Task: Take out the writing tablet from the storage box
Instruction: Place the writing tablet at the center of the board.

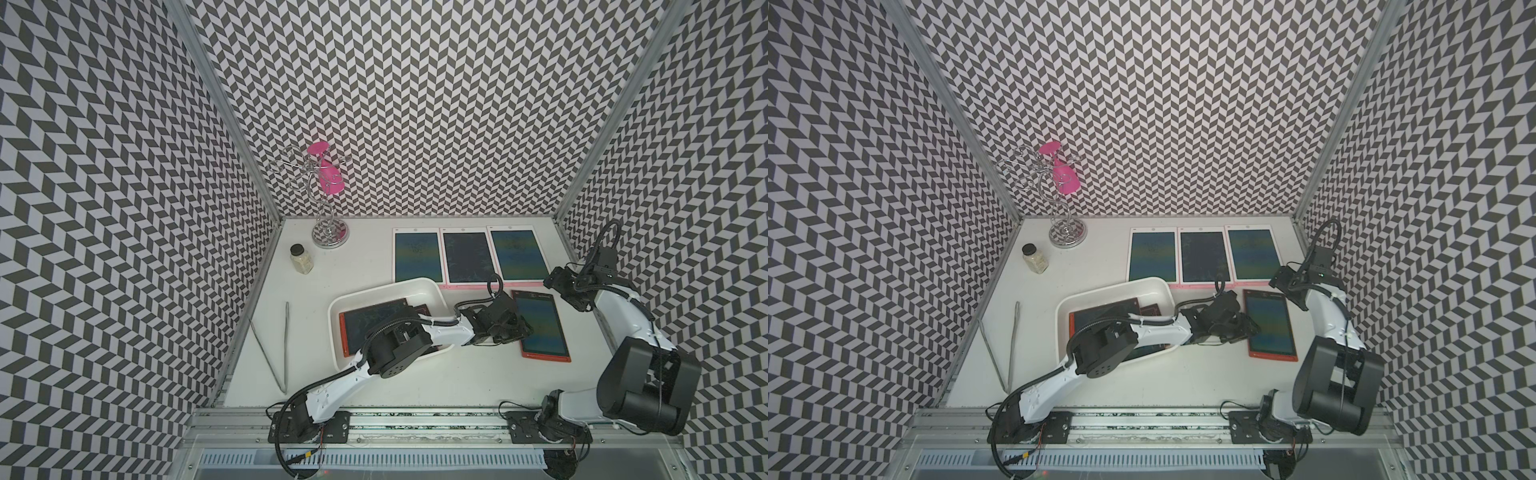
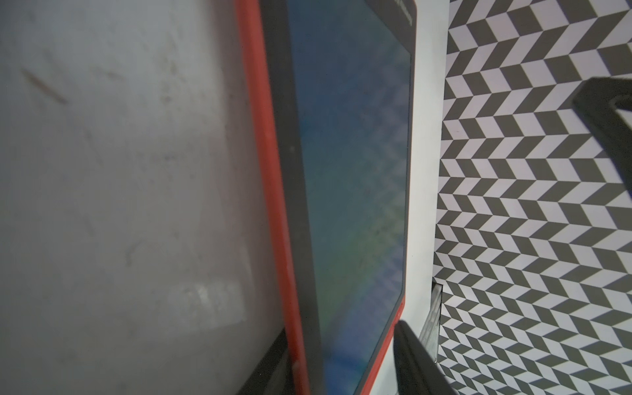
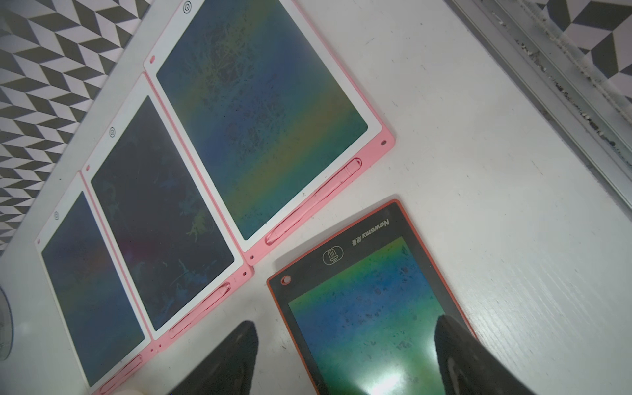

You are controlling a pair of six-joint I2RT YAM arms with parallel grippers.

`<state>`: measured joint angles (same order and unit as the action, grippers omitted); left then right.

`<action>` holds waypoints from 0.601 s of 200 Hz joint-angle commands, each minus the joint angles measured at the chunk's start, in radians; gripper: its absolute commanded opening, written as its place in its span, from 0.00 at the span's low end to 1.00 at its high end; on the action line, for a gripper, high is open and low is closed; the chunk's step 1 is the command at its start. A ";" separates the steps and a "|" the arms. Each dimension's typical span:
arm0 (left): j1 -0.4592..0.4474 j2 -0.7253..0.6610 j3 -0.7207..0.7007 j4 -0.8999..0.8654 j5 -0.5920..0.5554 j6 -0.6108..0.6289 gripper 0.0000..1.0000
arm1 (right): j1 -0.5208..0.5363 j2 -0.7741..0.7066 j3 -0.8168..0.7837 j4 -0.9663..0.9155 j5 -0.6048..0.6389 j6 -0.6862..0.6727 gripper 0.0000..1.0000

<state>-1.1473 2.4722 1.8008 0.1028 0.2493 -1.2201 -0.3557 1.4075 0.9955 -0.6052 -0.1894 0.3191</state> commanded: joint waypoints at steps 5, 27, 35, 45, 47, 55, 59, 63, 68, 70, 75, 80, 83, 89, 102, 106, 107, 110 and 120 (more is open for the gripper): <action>-0.015 0.020 -0.043 -0.106 0.007 0.014 0.48 | -0.003 -0.024 -0.014 0.038 -0.032 -0.015 0.83; -0.008 0.010 -0.050 -0.126 0.002 0.026 0.48 | 0.005 -0.021 -0.012 0.039 -0.037 -0.016 0.83; -0.009 0.008 -0.050 -0.140 -0.005 0.033 0.48 | 0.006 -0.021 -0.011 0.040 -0.036 -0.015 0.83; -0.009 0.016 -0.030 -0.167 -0.005 0.053 0.48 | 0.010 -0.019 -0.007 0.039 -0.032 -0.014 0.83; -0.007 0.020 -0.022 -0.177 -0.003 0.056 0.48 | 0.012 -0.018 -0.005 0.039 -0.029 -0.013 0.83; -0.004 0.034 0.005 -0.217 0.004 0.065 0.48 | 0.016 -0.018 0.000 0.036 -0.016 -0.012 0.83; -0.003 0.040 0.011 -0.227 0.007 0.069 0.48 | 0.017 -0.015 0.004 0.034 -0.012 -0.012 0.83; -0.003 0.042 0.011 -0.231 0.012 0.073 0.48 | 0.019 -0.013 0.005 0.034 -0.011 -0.013 0.83; -0.002 0.042 0.010 -0.233 0.018 0.075 0.48 | 0.021 -0.013 0.006 0.033 -0.016 -0.012 0.83; -0.003 0.042 0.008 -0.233 0.018 0.076 0.48 | 0.021 -0.013 0.006 0.034 -0.017 -0.013 0.83; -0.001 0.042 0.005 -0.238 0.022 0.078 0.48 | 0.021 -0.013 0.006 0.034 -0.018 -0.012 0.83; 0.001 0.042 0.004 -0.243 0.024 0.082 0.48 | 0.025 -0.013 0.006 0.035 -0.017 -0.011 0.83; 0.001 0.042 0.002 -0.246 0.029 0.084 0.48 | 0.027 -0.015 0.006 0.035 -0.016 -0.011 0.83; 0.004 0.043 0.004 -0.258 0.030 0.090 0.48 | 0.029 -0.016 0.006 0.036 -0.014 -0.011 0.83; 0.007 0.050 0.022 -0.303 0.037 0.102 0.47 | 0.038 -0.017 0.009 0.034 -0.004 -0.008 0.83; 0.009 0.055 0.034 -0.321 0.041 0.110 0.46 | 0.040 -0.018 0.009 0.036 -0.001 -0.008 0.83; 0.009 0.057 0.039 -0.328 0.041 0.112 0.46 | 0.042 -0.017 0.010 0.036 -0.001 -0.007 0.83; 0.008 0.062 0.052 -0.346 0.042 0.120 0.46 | 0.045 -0.018 0.011 0.036 0.000 -0.004 0.83; 0.007 0.073 0.095 -0.415 0.035 0.148 0.46 | 0.055 -0.019 0.012 0.038 0.003 0.002 0.83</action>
<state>-1.1427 2.4710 1.8530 -0.0311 0.2890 -1.1374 -0.3237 1.4063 0.9939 -0.5987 -0.2081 0.3153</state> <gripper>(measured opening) 0.461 0.826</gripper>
